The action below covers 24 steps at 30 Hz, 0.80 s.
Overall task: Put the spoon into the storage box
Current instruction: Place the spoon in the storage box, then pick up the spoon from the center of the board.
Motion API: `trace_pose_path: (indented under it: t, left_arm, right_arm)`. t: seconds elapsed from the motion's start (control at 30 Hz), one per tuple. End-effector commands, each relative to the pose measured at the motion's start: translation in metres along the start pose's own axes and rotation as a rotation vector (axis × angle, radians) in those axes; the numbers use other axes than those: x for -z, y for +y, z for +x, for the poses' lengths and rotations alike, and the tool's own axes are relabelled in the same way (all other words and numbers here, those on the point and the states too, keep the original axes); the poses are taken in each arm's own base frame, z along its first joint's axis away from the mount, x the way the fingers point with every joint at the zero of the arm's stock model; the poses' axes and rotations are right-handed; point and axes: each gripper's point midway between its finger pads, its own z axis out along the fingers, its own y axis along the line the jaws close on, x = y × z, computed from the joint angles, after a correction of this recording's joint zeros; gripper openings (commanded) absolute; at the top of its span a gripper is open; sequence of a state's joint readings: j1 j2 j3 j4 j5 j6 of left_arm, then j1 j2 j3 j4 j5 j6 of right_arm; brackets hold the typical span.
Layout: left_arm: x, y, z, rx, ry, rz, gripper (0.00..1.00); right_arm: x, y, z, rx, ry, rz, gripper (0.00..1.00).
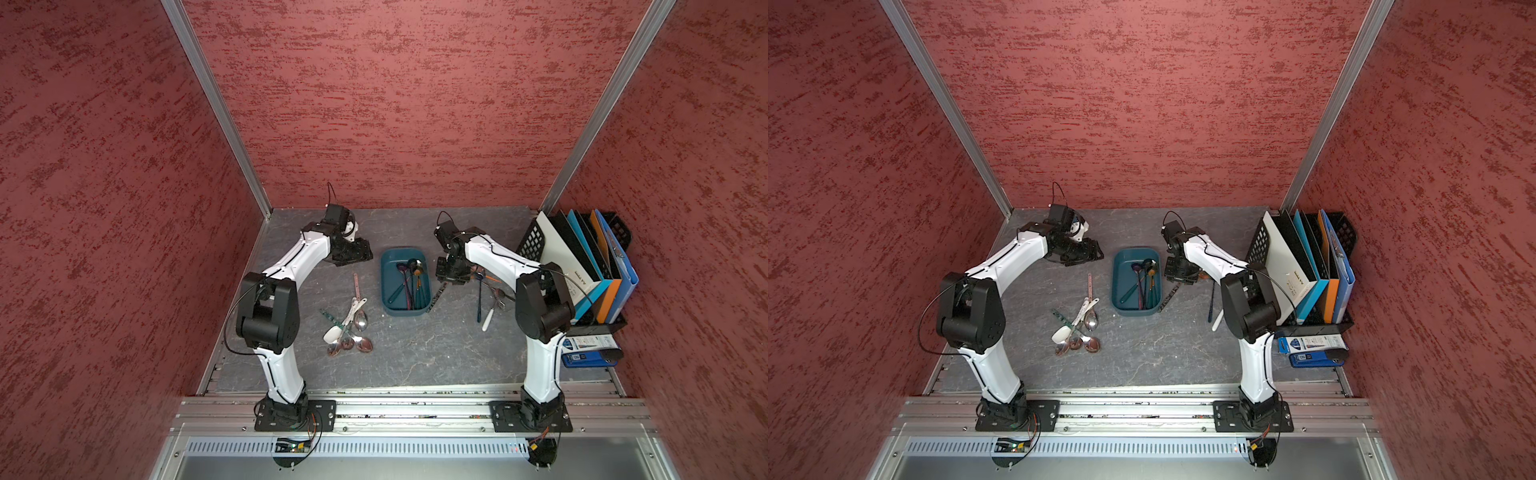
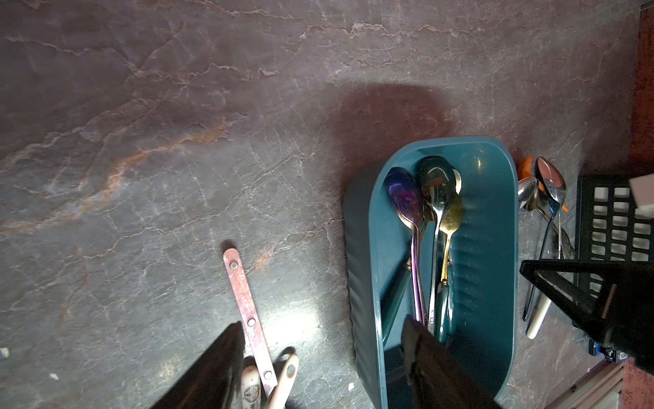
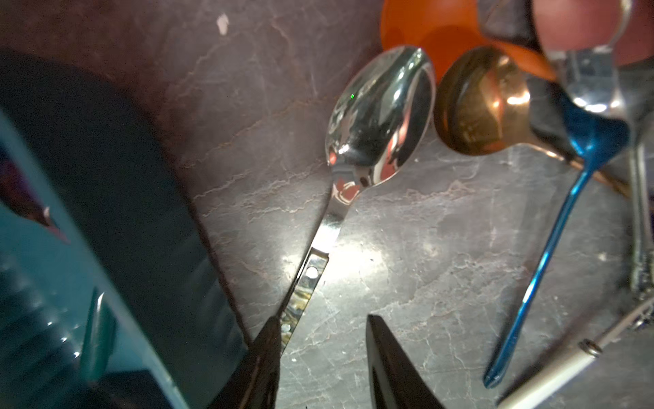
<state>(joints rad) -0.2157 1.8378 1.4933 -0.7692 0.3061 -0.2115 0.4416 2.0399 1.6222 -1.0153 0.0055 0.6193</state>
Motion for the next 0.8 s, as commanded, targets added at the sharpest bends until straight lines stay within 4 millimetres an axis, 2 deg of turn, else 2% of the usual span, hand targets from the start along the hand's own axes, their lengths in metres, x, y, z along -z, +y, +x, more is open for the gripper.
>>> trace_pose_path:
  t: [0.0,0.3,0.47,0.77]
  left_arm:
    - [0.011,0.006,0.004,0.001,-0.012,-0.013,0.74]
    - [0.015,0.018,0.007,0.031,-0.015,-0.018,0.75]
    - [0.013,0.018,0.006,0.036,-0.012,-0.010,0.75]
    - [0.010,0.016,0.003,0.047,-0.012,0.001,0.75]
  right_arm:
    - [-0.008,0.002,-0.009,-0.047,-0.023,0.017,0.43]
    - [-0.030,0.005,-0.011,-0.071,-0.002,0.035,0.44]
    - [-0.041,0.005,-0.008,-0.071,0.012,0.037,0.43]
    - [-0.053,-0.007,0.011,-0.049,0.062,0.054,0.33]
